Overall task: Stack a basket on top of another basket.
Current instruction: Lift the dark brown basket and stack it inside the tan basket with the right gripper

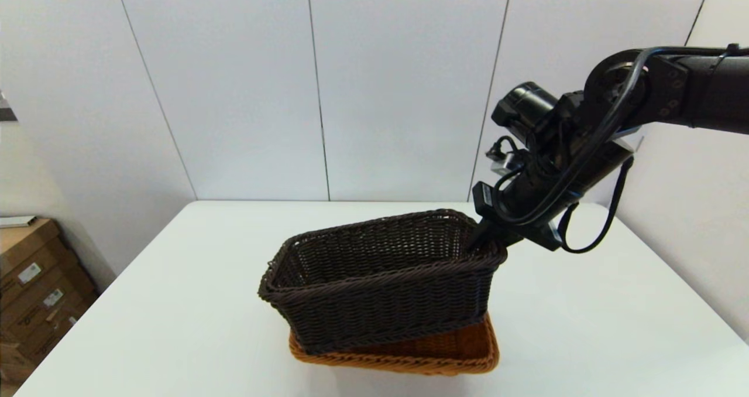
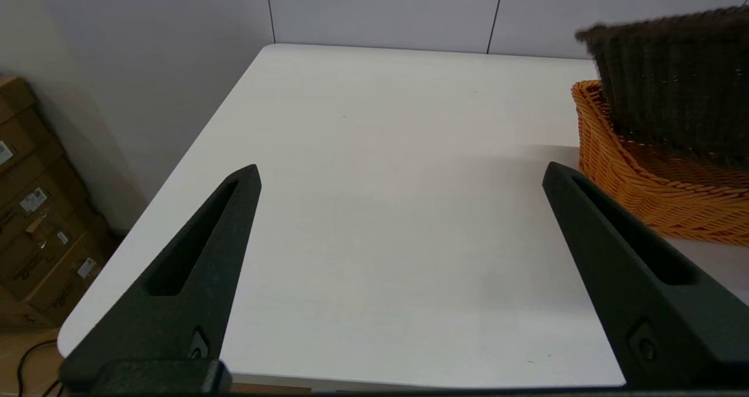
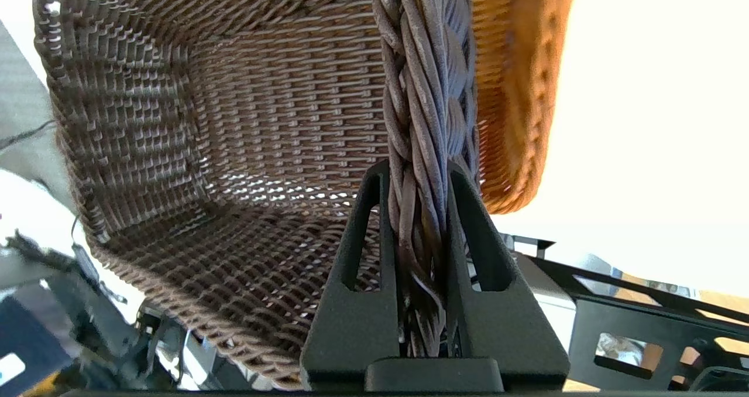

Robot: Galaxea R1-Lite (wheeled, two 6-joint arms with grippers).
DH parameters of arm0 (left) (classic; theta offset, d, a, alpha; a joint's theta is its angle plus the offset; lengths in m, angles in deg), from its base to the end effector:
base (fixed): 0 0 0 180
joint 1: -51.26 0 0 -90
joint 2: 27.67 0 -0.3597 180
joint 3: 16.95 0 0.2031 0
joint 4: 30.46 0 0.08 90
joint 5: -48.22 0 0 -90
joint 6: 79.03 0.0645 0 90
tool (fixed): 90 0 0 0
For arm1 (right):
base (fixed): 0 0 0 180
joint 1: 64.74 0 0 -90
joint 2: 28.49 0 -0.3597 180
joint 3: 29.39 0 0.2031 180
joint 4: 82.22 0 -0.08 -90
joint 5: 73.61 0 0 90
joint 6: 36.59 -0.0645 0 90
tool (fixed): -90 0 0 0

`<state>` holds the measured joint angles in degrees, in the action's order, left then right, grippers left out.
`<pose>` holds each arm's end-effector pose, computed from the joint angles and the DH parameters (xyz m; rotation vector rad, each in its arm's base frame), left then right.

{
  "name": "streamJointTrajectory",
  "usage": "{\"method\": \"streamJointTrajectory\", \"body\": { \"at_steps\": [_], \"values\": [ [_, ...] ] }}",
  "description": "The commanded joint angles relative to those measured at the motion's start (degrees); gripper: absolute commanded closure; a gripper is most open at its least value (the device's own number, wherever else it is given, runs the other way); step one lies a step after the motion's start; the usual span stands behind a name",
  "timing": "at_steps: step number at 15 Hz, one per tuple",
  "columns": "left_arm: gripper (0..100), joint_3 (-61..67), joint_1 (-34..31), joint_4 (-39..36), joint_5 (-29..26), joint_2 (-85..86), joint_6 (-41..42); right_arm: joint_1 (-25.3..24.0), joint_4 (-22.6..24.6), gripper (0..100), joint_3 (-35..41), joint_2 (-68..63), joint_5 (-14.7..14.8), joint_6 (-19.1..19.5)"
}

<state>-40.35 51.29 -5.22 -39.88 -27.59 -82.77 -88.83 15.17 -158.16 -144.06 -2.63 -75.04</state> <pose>-0.0290 0.0022 0.0760 -0.0647 0.0296 0.0336 0.3589 0.1835 0.2389 0.5020 1.4015 0.2155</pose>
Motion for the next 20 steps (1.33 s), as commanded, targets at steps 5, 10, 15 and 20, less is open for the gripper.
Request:
{"method": "streamJointTrajectory", "body": {
  "at_steps": [5,10,15,20],
  "values": [
    [0,-0.01,-0.02,0.01,0.03,-0.07,-0.04,0.01,5.95,100,2.18,0.25,0.03,-0.75],
    [0,-0.1,-0.02,0.01,0.03,-0.07,0.05,0.18,10.52,100,4.03,0.61,0.65,-2.33],
    [0,-0.01,-0.02,0.01,0.03,-0.07,0.05,1.15,12.45,100,5.08,2.45,2.32,-3.21],
    [0,-0.1,-0.02,0.1,0.03,-0.07,0.14,1.94,12.37,100,5.35,4.82,2.41,-3.21]
  ]
}}
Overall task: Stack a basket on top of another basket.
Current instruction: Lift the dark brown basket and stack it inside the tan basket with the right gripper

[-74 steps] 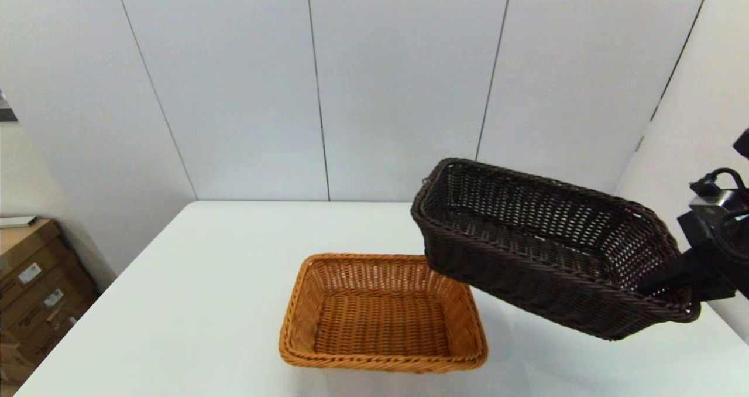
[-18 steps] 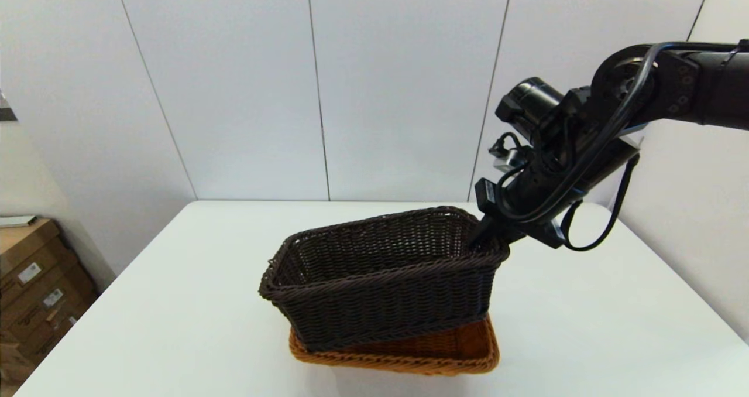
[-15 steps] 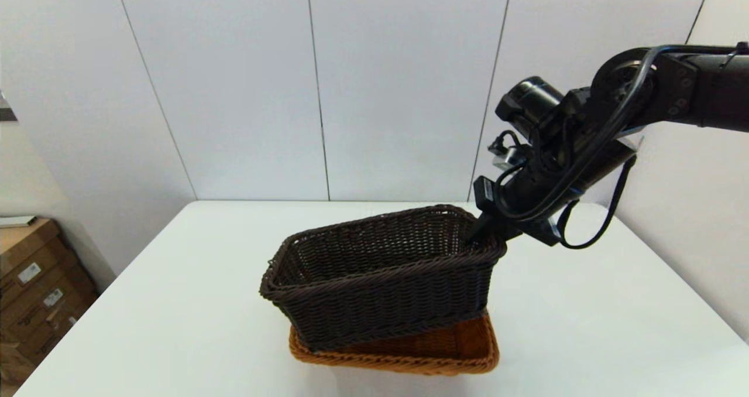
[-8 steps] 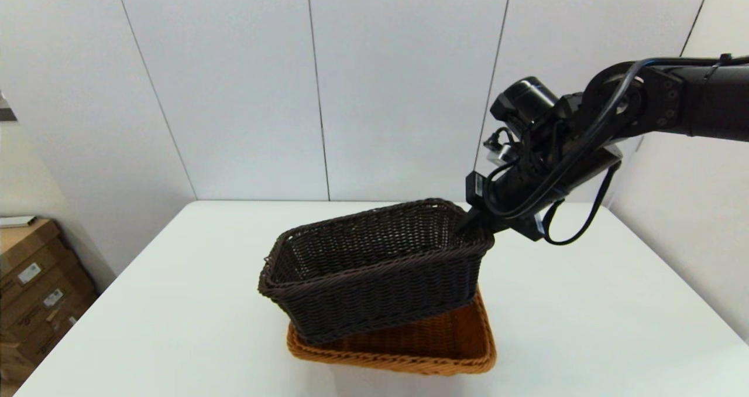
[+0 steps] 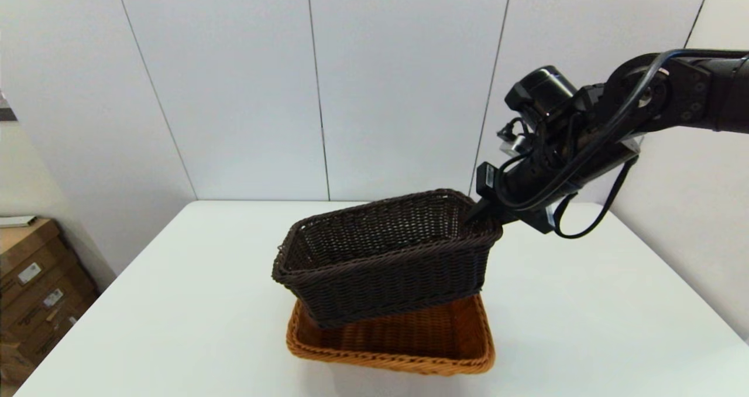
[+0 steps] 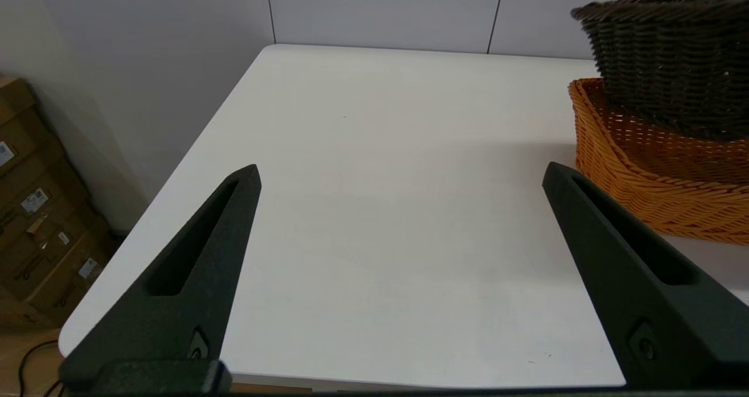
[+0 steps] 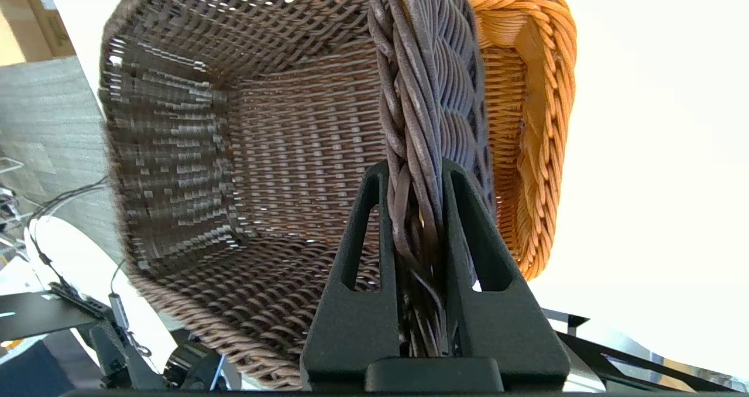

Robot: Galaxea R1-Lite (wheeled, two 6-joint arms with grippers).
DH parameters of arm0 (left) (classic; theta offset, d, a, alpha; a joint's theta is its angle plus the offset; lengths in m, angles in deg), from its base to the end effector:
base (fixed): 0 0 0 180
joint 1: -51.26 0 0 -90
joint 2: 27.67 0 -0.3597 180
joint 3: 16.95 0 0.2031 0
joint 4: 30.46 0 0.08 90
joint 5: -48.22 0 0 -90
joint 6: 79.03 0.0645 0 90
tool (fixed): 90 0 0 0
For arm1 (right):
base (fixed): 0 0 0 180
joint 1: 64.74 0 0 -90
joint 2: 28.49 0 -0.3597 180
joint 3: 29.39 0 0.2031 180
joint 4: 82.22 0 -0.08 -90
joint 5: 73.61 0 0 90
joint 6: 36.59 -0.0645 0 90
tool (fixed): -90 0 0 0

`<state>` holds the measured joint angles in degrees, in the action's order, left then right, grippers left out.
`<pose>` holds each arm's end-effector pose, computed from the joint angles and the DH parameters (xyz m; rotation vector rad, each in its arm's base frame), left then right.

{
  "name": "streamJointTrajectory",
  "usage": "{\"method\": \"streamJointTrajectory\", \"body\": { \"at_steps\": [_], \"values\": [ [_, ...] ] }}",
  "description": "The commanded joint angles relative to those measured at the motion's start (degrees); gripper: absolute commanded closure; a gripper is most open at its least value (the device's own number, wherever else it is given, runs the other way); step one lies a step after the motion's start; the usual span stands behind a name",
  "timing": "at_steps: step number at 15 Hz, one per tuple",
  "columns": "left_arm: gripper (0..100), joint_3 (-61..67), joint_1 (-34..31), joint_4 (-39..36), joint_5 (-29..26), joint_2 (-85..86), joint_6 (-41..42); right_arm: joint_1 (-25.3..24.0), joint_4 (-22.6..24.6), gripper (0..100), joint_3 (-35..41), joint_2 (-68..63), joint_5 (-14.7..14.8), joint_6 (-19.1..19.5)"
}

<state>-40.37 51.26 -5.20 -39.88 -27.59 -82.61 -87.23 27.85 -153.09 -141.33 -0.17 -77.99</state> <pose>-0.0290 0.0021 0.0760 -0.0620 0.0297 0.0341 0.3736 0.1746 0.2481 0.5757 1.2190 0.2121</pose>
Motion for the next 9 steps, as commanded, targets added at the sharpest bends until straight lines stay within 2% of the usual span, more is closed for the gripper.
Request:
{"method": "streamJointTrajectory", "body": {
  "at_steps": [1,6,9],
  "values": [
    [0,-0.07,0.0,0.08,0.03,-0.07,0.07,0.52,-0.31,100,0.36,2.27,0.03,-0.26],
    [0,-0.07,0.0,0.08,0.03,-0.07,-0.02,0.96,0.22,100,1.42,1.92,0.12,-0.35],
    [0,0.01,0.0,0.08,0.03,-0.07,-0.02,0.96,6.54,100,6.34,1.83,1.26,-0.26]
  ]
}}
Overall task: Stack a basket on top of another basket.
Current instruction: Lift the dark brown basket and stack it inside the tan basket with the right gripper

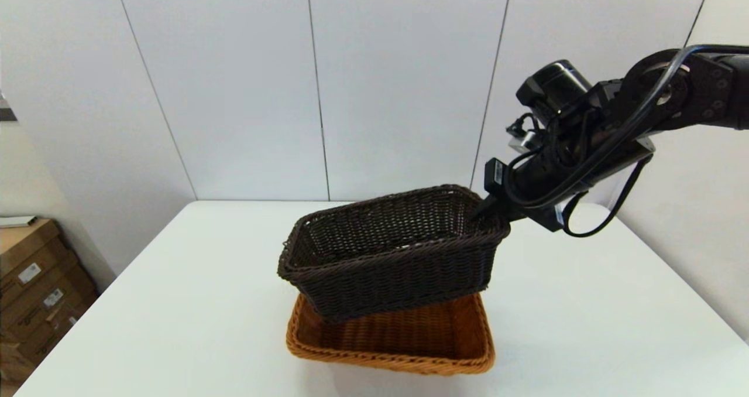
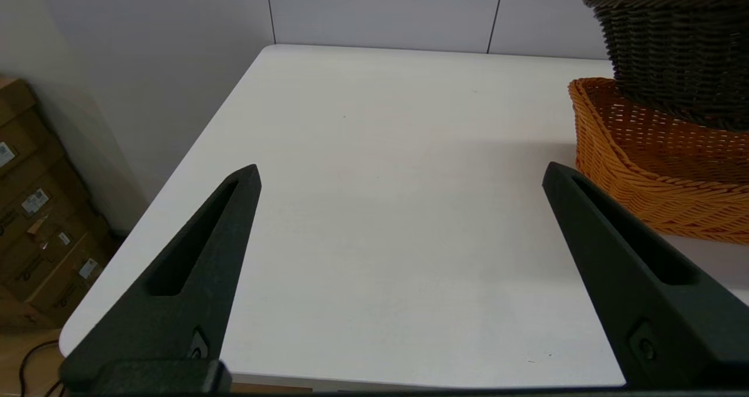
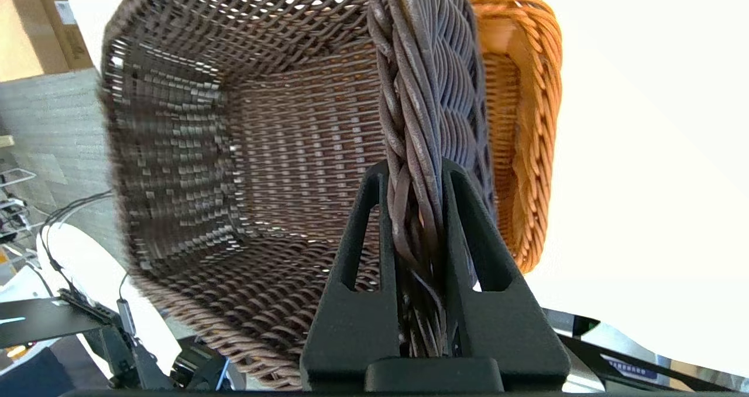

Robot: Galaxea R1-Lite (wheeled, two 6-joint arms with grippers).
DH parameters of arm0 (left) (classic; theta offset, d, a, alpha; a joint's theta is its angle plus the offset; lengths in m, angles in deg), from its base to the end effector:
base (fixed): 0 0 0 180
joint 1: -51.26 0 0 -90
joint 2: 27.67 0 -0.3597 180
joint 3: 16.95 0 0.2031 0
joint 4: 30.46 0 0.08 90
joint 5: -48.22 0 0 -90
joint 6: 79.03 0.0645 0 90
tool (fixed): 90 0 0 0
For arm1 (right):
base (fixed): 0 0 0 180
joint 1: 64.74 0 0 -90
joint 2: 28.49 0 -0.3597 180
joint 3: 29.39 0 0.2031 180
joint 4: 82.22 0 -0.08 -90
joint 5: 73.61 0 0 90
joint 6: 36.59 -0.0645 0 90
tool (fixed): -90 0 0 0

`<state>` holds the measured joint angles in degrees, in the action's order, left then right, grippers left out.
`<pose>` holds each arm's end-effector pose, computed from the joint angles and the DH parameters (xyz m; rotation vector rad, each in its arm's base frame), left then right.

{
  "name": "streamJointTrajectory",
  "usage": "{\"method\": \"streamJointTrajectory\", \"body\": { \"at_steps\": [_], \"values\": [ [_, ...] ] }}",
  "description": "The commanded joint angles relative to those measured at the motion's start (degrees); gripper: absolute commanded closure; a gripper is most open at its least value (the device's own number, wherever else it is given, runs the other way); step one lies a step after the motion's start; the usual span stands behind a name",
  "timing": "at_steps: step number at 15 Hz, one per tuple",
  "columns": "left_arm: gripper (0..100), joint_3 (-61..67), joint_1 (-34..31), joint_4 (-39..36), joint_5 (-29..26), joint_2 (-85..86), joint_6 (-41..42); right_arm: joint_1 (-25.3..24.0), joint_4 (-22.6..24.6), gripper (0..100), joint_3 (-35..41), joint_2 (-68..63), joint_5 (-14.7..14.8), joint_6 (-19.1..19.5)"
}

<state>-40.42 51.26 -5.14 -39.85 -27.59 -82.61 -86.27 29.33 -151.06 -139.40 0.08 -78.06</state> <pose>-0.0291 0.0022 0.0762 -0.0620 0.0298 0.0346 0.3689 0.1650 0.2540 0.5889 1.1901 0.2051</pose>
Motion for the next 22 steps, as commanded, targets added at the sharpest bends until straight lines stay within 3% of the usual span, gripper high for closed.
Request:
{"method": "streamJointTrajectory", "body": {
  "at_steps": [1,11,22],
  "values": [
    [0,-0.02,0.0,0.02,0.01,-0.07,-0.02,-0.09,5.94,100,5.11,-0.1,1.11,-0.28],
    [0,-0.02,0.0,0.02,0.01,-0.07,-0.02,-1.06,6.2,100,7.3,0.52,1.72,-1.07],
    [0,-0.02,0.0,0.02,0.01,-0.07,0.07,-3.08,9.8,100,8.45,-0.62,3.04,-2.47]
  ]
}}
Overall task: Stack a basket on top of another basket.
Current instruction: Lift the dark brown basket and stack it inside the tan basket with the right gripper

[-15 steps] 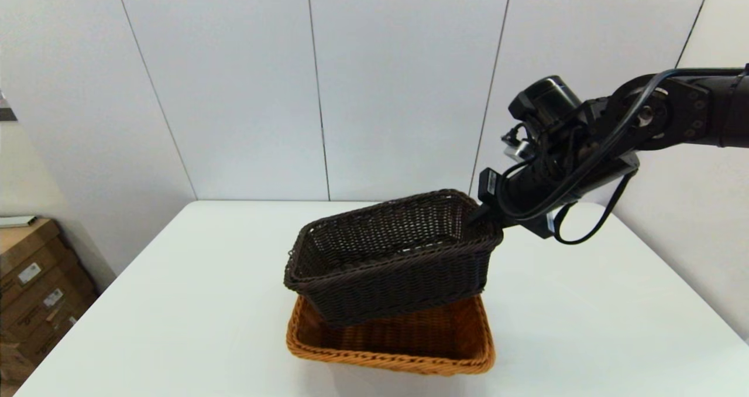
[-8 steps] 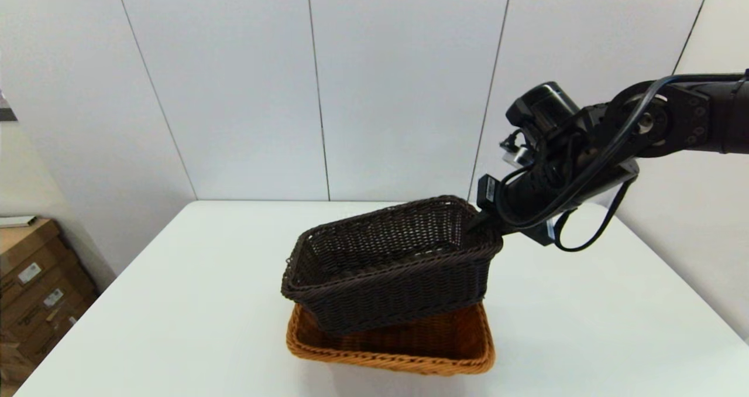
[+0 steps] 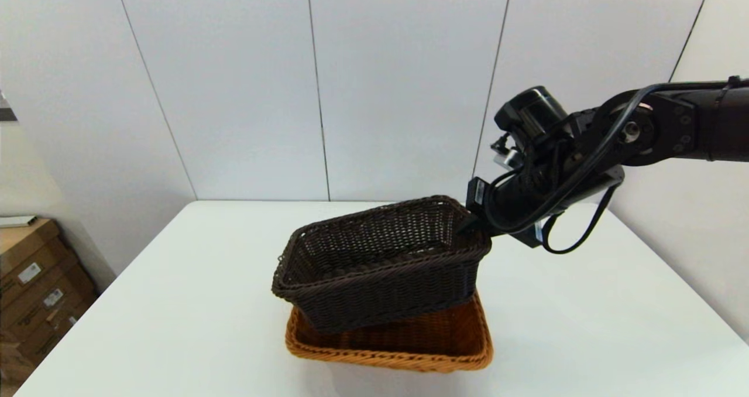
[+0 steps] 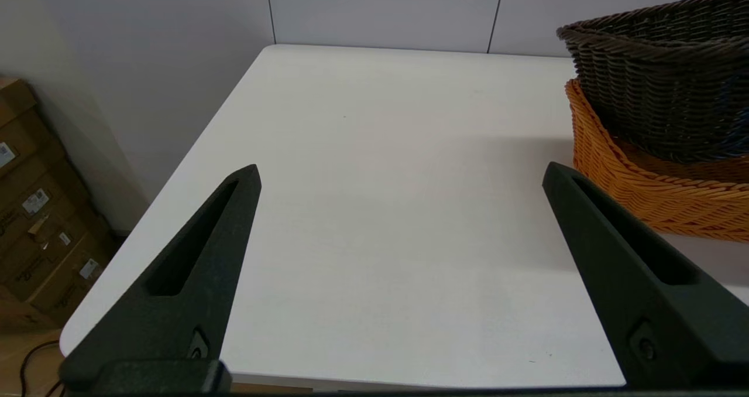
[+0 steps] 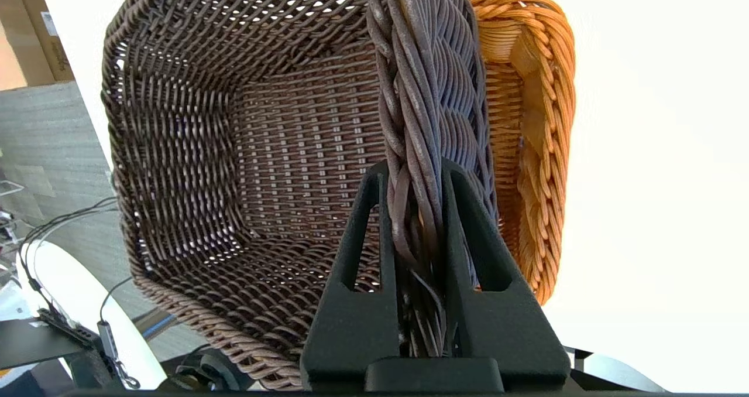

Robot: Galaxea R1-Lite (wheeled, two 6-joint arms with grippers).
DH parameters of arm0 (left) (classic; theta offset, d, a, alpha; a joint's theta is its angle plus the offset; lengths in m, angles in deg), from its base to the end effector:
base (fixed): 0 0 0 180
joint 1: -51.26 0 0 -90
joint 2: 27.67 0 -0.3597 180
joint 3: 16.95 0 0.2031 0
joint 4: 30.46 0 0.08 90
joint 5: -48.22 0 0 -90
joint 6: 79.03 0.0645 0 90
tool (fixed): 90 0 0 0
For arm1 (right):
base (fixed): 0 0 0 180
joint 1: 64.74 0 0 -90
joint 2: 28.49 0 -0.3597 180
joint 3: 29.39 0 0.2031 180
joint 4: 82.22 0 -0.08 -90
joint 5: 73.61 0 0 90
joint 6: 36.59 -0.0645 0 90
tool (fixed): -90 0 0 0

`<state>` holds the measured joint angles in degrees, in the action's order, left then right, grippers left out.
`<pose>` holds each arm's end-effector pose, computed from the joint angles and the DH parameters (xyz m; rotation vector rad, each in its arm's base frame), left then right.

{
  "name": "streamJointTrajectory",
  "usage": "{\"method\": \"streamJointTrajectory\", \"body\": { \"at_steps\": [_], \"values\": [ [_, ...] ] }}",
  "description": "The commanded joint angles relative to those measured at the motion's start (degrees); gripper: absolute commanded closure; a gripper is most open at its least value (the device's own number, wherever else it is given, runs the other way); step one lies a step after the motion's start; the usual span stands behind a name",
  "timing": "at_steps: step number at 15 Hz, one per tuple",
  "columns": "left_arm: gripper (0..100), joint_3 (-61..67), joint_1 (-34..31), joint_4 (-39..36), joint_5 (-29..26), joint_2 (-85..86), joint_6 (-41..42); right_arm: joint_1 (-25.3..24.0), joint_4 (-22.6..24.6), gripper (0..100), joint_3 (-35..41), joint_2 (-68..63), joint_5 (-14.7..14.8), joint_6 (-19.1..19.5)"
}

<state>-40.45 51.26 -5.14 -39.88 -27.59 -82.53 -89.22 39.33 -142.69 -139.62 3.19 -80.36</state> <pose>-0.0292 0.0021 0.0764 -0.0606 0.0293 0.0341 0.3688 0.1841 0.2244 0.5768 1.1654 0.1921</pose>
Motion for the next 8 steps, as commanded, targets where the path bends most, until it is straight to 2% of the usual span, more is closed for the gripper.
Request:
{"method": "streamJointTrajectory", "body": {
  "at_steps": [1,8],
  "values": [
    [0,0.0,0.0,0.02,0.03,-0.07,-0.1,-0.13,-0.28,100,0.25,-0.4,-0.07,-0.18],
    [0,0.0,0.0,0.02,0.03,-0.07,-0.02,-0.13,-0.19,100,1.3,-0.93,-0.07,-0.09]
  ]
}}
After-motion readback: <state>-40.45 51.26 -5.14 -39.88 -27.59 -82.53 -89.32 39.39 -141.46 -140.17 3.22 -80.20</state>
